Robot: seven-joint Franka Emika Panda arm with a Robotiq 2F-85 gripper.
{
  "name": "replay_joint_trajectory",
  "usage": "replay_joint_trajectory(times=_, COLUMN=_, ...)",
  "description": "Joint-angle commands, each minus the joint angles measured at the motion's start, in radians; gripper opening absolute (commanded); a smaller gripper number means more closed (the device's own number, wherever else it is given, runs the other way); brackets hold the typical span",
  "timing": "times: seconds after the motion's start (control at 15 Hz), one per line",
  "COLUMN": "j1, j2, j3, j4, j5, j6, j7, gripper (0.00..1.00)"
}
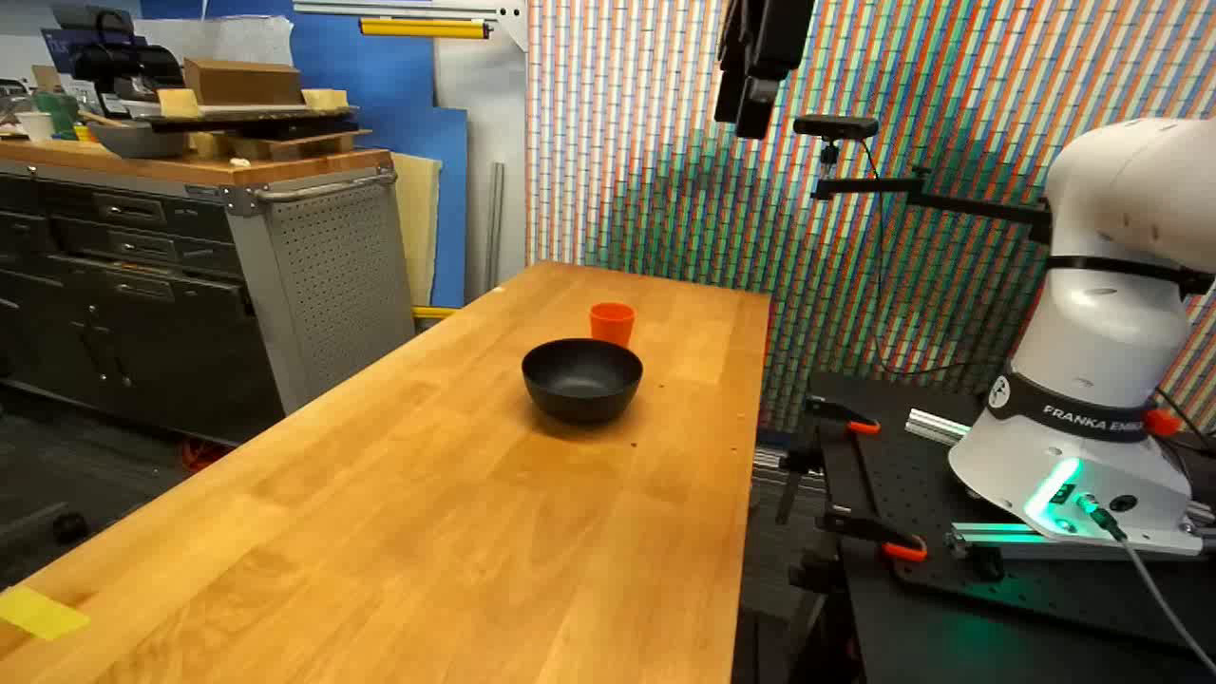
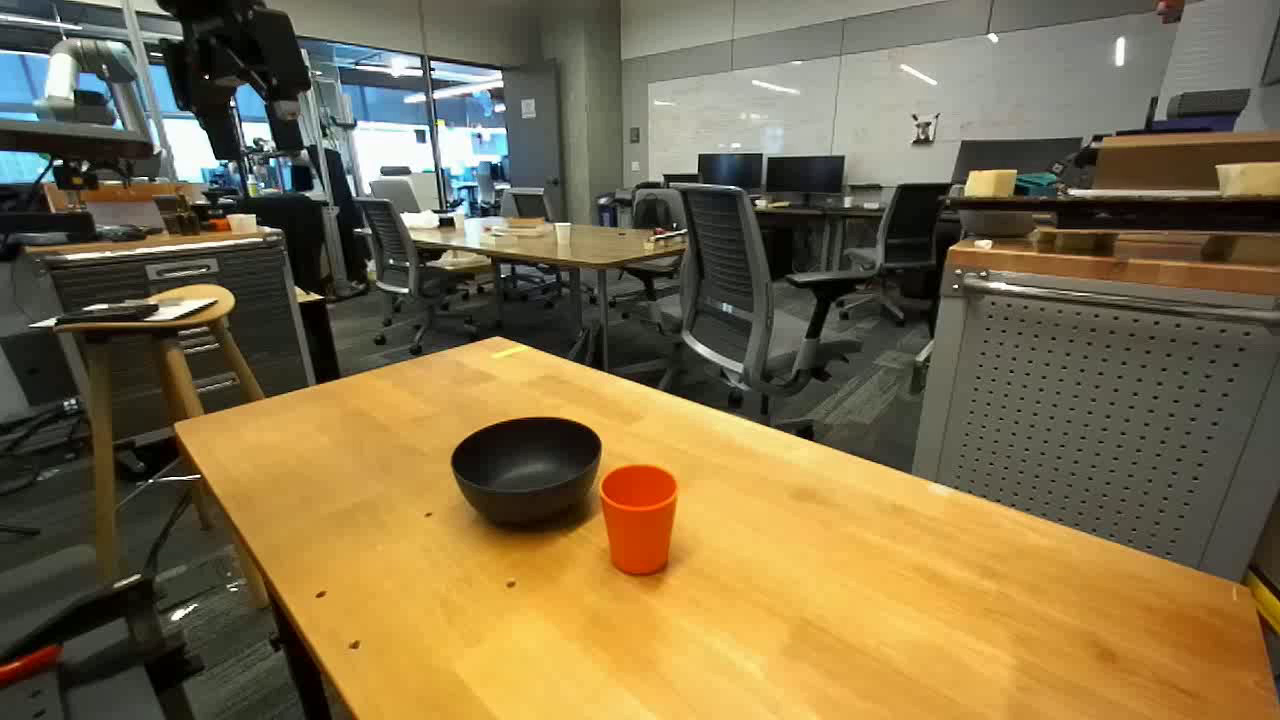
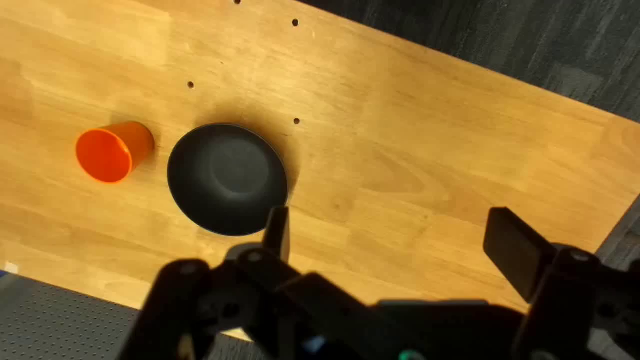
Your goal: Put the cup in the bowl
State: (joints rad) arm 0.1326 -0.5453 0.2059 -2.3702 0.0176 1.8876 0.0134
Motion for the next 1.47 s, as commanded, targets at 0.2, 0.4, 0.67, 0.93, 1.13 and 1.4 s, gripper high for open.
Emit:
replay_joint_trajectory(times=0.2, j1=0.016, j2=-0.001, j3=-0.013, j4=0.013, j5=-0.008, j6=-0.001, j7=0.007, gripper=1.00)
replay_joint_trajectory(times=0.4, j1=-0.013, j2=0.038, j3=-0.032, j4=0.040, j5=-0.035, j6=0.019, j7=0.005, gripper=1.00)
replay_joint_trajectory(times=0.67, j1=-0.102, j2=0.125, j3=-0.129, j4=0.113, j5=-0.069, j6=0.110, j7=0.013, gripper=1.00)
replay_joint_trajectory(times=0.93, j1=-0.190, j2=0.245, j3=-0.223, j4=0.156, j5=-0.072, j6=0.195, j7=0.034, gripper=1.00)
replay_joint_trajectory(times=1.13, j1=-0.251, j2=0.340, j3=-0.266, j4=0.126, j5=-0.101, j6=0.297, j7=0.075, gripper=1.00)
replay_joint_trajectory(times=1.4, j1=-0.290, j2=0.472, j3=-0.297, j4=0.097, j5=-0.149, j6=0.391, j7=0.154, gripper=1.00)
